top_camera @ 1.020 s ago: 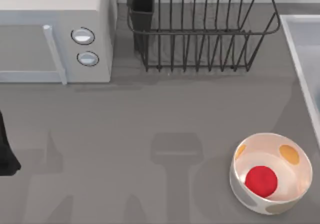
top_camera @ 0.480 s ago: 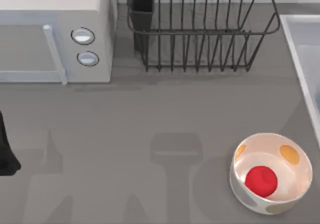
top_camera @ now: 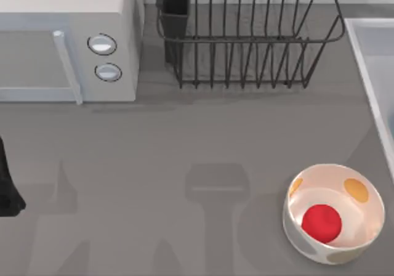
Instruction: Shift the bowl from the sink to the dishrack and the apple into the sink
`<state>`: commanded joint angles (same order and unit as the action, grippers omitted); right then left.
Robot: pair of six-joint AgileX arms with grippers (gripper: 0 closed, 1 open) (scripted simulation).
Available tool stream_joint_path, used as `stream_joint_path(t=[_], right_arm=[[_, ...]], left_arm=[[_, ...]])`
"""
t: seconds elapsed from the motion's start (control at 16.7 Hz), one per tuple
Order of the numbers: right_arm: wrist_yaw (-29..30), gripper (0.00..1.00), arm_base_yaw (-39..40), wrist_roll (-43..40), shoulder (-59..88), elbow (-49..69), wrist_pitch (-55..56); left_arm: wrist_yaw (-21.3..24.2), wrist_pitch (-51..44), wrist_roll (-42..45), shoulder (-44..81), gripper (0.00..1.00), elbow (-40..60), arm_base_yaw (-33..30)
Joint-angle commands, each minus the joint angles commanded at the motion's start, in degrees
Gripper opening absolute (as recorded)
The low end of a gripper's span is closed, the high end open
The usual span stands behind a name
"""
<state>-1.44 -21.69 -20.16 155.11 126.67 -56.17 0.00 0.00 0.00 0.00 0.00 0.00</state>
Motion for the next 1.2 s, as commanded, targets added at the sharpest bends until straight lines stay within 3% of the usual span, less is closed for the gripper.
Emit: stream_joint_path(t=[0.24, 0.3, 0.9, 1.2], right_arm=[[0.0, 0.02, 0.0, 0.0, 0.0, 0.0, 0.0], [0.0, 0.0, 0.0, 0.0, 0.0, 0.0, 0.0], [-0.1, 0.0, -0.1, -0.2, -1.1, -0.5, -0.4], [-0.6, 0.0, -4.5, -4.7, -12.8, -6.5, -6.7]], left_arm=[[0.0, 0.0, 0.0, 0.0, 1.0, 0.0, 0.0], [0.0, 0.0, 0.0, 0.0, 1.0, 0.0, 0.0], [0.0, 0.0, 0.0, 0.0, 1.0, 0.0, 0.0], [0.0, 0.0, 0.0, 0.0, 1.0, 0.0, 0.0]])
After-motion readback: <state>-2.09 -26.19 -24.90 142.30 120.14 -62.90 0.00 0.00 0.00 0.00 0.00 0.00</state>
